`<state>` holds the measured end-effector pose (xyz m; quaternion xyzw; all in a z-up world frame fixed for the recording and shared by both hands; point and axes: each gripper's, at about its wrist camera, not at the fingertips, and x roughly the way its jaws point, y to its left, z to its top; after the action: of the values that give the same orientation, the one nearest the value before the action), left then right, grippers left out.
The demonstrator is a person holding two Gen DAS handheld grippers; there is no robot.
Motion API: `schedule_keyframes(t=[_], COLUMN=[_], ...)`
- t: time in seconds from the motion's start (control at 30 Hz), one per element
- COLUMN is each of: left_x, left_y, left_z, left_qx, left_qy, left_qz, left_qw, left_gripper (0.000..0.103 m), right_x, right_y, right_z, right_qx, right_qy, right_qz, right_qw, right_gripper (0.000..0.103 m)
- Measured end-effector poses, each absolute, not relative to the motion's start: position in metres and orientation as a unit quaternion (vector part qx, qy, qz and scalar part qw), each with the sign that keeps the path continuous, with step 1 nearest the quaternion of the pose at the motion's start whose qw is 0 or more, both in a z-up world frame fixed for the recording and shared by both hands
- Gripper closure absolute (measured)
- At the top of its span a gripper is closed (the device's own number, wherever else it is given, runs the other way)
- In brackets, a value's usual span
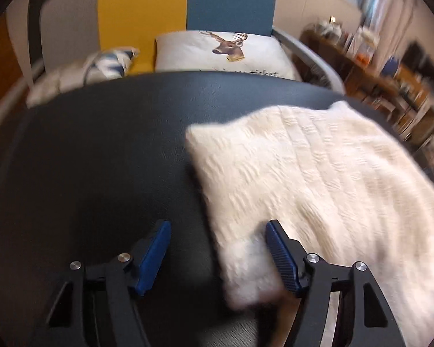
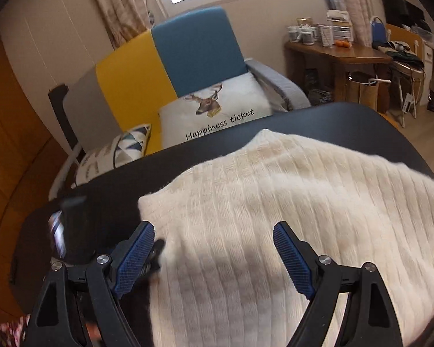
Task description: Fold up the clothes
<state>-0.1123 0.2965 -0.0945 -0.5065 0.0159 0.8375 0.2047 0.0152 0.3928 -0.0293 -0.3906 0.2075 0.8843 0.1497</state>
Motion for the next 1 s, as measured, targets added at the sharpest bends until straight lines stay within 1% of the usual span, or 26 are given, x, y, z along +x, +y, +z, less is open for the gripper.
schedule_keyframes(t=[0.07,0.13,0.2,0.27,0.4,0.43,0.47,0.5,0.57,0.6,0.7,0.77,0.8,0.83,0.87,0.9,0.93,0.97,1.0], left_x=[-0.099,-0.085,-0.069,-0.061,-0.048,-0.046,-0.047,-0.047,-0.048,-0.048,-0.047,-0.048,-0.048,-0.048,-0.047,-0.047,-0.046,-0.046,-0.046], left_y=[0.281,0.265,0.248,0.237,0.222,0.219,0.216,0.212,0.206,0.204,0.196,0.193,0.191,0.189,0.188,0.186,0.185,0.184,0.183], left_z=[-0.092,-0.089,-0.083,-0.081,-0.075,-0.075,-0.075,-0.076,-0.079,-0.081,-0.084,-0.084,-0.083,-0.083,-0.082,-0.082,-0.082,-0.081,-0.081], left_qx=[-0.497,-0.484,-0.469,-0.466,-0.459,-0.457,-0.455,-0.454,-0.46,-0.467,-0.479,-0.479,-0.479,-0.478,-0.478,-0.479,-0.48,-0.481,-0.483], left_qy=[-0.005,-0.019,-0.033,-0.03,-0.007,-0.004,-0.003,-0.002,-0.004,-0.01,-0.03,-0.04,-0.046,-0.048,-0.049,-0.049,-0.05,-0.05,-0.051], left_qz=[0.842,0.848,0.854,0.856,0.857,0.858,0.859,0.86,0.858,0.855,0.849,0.849,0.849,0.85,0.851,0.851,0.851,0.851,0.851], left_qw=[0.21,0.215,0.222,0.224,0.232,0.233,0.233,0.233,0.227,0.226,0.222,0.219,0.217,0.214,0.211,0.209,0.207,0.205,0.202], left_gripper=[0.031,0.03,0.028,0.026,0.026,0.026,0.026,0.026,0.026,0.026,0.026,0.026,0.026,0.026,0.026,0.026,0.026,0.026,0.026], right_x=[-0.014,-0.047,-0.075,-0.095,-0.112,-0.113,-0.111,-0.11,-0.105,-0.103,-0.102,-0.098,-0.095,-0.092,-0.089,-0.086,-0.083,-0.08,-0.075], right_y=[0.391,0.381,0.365,0.35,0.334,0.333,0.336,0.343,0.356,0.36,0.362,0.363,0.364,0.364,0.365,0.366,0.366,0.369,0.375], right_z=[-0.034,-0.048,-0.067,-0.085,-0.116,-0.124,-0.129,-0.132,-0.137,-0.138,-0.14,-0.138,-0.136,-0.134,-0.132,-0.13,-0.128,-0.127,-0.126], right_qx=[-0.42,-0.464,-0.505,-0.538,-0.585,-0.592,-0.588,-0.579,-0.568,-0.565,-0.562,-0.553,-0.547,-0.541,-0.535,-0.529,-0.523,-0.518,-0.514], right_qy=[0.188,0.155,0.117,0.084,0.027,0.011,0.012,0.026,0.067,0.074,0.063,0.059,0.056,0.054,0.051,0.048,0.045,0.047,0.053], right_qz=[0.877,0.864,0.849,0.834,0.801,0.795,0.798,0.804,0.81,0.811,0.815,0.822,0.827,0.831,0.836,0.84,0.844,0.848,0.85], right_qw=[0.136,0.118,0.097,0.091,0.125,0.129,0.131,0.134,0.133,0.131,0.128,0.123,0.12,0.116,0.113,0.11,0.107,0.104,0.102], right_gripper=[0.017,0.017,0.017,0.017,0.017,0.01,0.003,0.0,0.0,0.0,0.0,0.003,0.01,0.024,0.033,0.051,0.061,0.064,0.069])
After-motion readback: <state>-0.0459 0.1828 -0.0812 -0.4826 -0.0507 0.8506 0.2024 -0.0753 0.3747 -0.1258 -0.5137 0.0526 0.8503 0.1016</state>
